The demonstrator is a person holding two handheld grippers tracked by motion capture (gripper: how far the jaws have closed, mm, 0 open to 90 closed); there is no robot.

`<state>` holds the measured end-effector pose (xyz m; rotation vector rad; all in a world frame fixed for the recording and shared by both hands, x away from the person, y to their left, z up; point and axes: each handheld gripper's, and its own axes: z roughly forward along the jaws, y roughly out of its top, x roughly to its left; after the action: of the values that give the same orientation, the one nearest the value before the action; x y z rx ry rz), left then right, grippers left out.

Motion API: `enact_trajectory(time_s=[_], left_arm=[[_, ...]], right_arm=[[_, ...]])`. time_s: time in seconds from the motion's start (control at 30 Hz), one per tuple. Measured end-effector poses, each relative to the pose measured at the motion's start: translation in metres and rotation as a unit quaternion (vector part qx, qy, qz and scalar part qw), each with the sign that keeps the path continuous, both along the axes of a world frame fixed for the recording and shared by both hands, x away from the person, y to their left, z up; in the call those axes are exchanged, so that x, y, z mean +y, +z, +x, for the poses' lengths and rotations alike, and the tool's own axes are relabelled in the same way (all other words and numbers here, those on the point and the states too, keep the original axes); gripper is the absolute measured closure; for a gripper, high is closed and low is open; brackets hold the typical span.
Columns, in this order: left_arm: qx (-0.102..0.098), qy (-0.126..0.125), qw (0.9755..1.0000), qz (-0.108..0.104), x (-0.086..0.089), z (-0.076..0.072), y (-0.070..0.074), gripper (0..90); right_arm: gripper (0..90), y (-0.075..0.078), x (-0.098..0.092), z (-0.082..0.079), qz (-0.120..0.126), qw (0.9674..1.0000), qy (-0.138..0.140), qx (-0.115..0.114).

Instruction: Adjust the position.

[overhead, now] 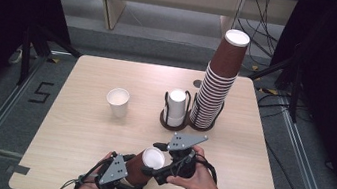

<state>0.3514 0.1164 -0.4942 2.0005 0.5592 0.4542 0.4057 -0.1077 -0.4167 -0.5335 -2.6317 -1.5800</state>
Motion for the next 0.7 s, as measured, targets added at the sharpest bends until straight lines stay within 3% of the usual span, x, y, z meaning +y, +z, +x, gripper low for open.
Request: enact_trajectory(time_s=[0.03,0.2,0.33,0.5,0.7], left_arm=[[-0.006,-0.004,0.9998,0.019,-0.001,-0.001,0.000,11.3],[-0.010,-0.016,0.9987,0.047,-0.002,-0.002,0.001,11.3],[-0.015,-0.020,0.9981,0.056,-0.003,-0.003,0.001,11.3],[-0.020,-0.027,0.9963,0.079,-0.004,-0.004,0.001,11.4],[-0.018,-0.027,0.9974,0.065,-0.005,-0.004,0.000,10.2]], right_arm=[[15.4,0.000,-0.001,-0.001,-0.009,0.9999,0.003,0.005],[15.5,-0.003,-0.004,-0.002,-0.037,0.9992,0.015,0.005],[15.7,-0.006,-0.003,-0.003,-0.057,0.9982,0.017,0.002],[16.0,-0.009,0.001,-0.004,-0.063,0.9977,0.025,0.009],[22.0,-0.011,0.004,-0.005,-0.068,0.9971,0.033,0.010]])
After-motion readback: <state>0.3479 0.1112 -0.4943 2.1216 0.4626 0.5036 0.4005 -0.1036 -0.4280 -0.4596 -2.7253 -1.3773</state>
